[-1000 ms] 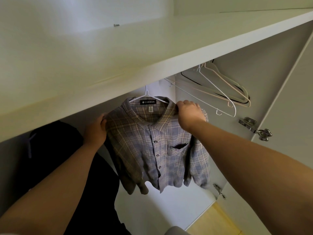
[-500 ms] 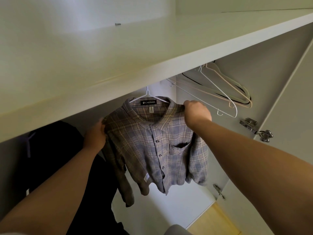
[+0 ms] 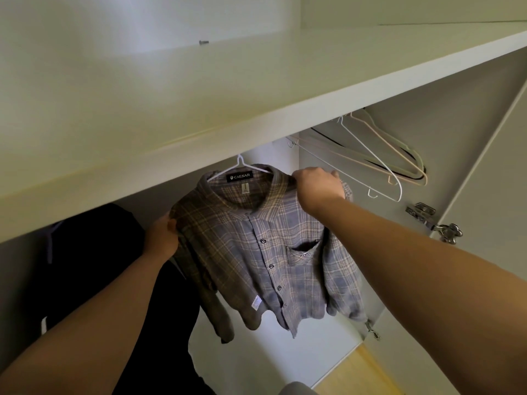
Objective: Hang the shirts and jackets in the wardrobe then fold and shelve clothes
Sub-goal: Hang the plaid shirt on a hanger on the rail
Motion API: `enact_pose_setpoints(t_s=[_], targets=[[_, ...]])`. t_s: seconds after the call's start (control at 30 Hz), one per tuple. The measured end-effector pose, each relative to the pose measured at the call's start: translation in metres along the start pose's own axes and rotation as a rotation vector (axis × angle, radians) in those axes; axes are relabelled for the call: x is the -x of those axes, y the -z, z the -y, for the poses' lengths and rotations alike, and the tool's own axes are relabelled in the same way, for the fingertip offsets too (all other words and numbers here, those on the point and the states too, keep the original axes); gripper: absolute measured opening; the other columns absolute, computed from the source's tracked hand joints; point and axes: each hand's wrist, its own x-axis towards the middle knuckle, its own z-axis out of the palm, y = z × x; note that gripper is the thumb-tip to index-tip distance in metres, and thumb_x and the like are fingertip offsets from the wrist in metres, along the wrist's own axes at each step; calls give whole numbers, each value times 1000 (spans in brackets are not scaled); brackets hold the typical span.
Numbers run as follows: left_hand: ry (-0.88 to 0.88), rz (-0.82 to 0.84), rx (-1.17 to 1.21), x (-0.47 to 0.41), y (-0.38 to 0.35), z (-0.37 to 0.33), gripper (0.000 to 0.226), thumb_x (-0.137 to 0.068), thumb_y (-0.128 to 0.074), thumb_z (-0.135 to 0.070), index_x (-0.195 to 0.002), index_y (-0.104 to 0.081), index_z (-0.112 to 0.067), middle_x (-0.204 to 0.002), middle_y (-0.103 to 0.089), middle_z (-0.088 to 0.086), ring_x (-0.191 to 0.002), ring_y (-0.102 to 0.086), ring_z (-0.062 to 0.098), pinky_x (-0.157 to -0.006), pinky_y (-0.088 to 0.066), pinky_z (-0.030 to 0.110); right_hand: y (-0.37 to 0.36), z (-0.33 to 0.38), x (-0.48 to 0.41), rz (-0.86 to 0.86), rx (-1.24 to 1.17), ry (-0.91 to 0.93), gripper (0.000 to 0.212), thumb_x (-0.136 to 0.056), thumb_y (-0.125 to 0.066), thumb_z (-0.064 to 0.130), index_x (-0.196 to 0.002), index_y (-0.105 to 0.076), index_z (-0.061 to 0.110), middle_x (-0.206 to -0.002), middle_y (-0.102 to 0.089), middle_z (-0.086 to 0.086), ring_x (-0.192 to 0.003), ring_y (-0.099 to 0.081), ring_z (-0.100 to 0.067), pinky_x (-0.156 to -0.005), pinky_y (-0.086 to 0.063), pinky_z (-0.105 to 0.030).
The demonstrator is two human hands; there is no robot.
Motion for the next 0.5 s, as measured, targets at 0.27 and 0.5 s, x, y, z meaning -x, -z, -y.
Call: enact_pose_setpoints(t_s=[0.27, 0.5], targets=[[-13, -162, -152, -11, 10, -73, 58, -94, -48, -5, -151, -38, -10, -146, -47, 24, -133, -43, 45, -113, -36, 51, -9, 0, 3, -2, -46, 90, 26, -93, -47, 1, -111, -58, 16, -90, -51, -2, -81, -49, -24, -85, -44, -42], [-592, -452, 55, 16, -7, -179, 35, -102, -51, -24, -104, -66, 8, -98, -68, 28, -92, -66, 40, -86, -52, 45, -23, 1, 22, 69, -193, 165, 28, -106, -39, 34, -115, -58, 17, -98, -63, -9, -86, -62, -30, -70, -52, -39]])
